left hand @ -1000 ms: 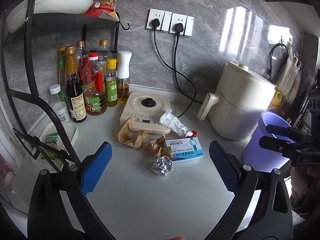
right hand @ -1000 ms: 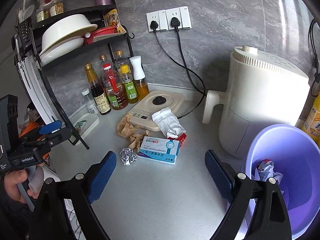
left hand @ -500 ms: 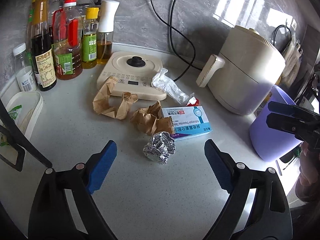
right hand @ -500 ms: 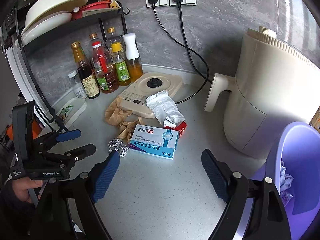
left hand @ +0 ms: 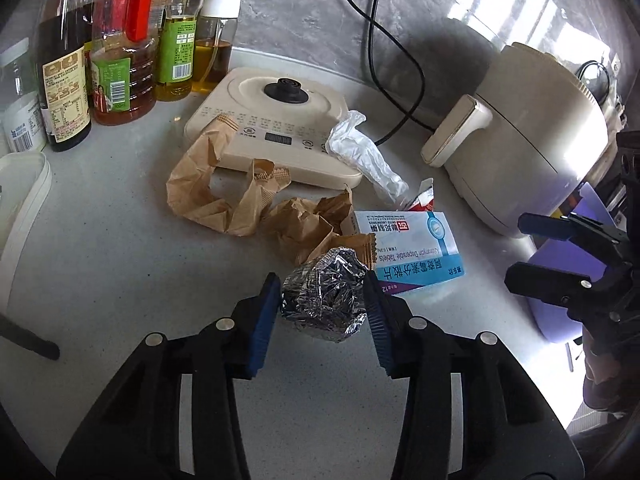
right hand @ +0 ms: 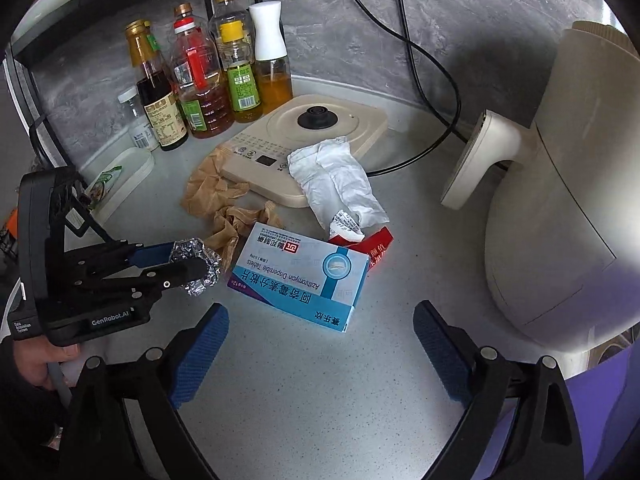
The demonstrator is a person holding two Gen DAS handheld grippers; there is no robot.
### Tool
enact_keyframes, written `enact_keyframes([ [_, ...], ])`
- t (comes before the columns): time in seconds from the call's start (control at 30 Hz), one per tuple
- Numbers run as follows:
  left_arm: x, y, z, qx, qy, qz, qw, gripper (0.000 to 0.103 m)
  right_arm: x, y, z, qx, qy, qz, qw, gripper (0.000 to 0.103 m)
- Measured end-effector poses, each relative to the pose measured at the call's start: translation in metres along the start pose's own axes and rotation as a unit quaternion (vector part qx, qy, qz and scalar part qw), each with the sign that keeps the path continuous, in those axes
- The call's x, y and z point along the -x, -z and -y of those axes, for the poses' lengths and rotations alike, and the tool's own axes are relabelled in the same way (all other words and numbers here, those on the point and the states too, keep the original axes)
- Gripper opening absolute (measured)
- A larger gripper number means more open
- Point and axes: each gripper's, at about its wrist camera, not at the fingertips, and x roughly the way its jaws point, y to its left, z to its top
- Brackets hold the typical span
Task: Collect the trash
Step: 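Close the left tool on the crumpled foil ball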
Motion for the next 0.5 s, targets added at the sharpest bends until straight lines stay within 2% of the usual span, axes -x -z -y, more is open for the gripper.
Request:
enact_keyframes([
  [0.2,0.018,-0.015,-0.012,0.011,-0.009,0.035,0.9993,0.043,-0.024,-0.016,0.002,0.010,-0.037,0.008,0.999,0.091],
  [0.5,0.027,-0.007,-0.028,0.037,-0.031,0.041,0.9980,0.043,-0.058,-0.036,0.003,-0.006,-0.090,0.006,0.996,0.091],
])
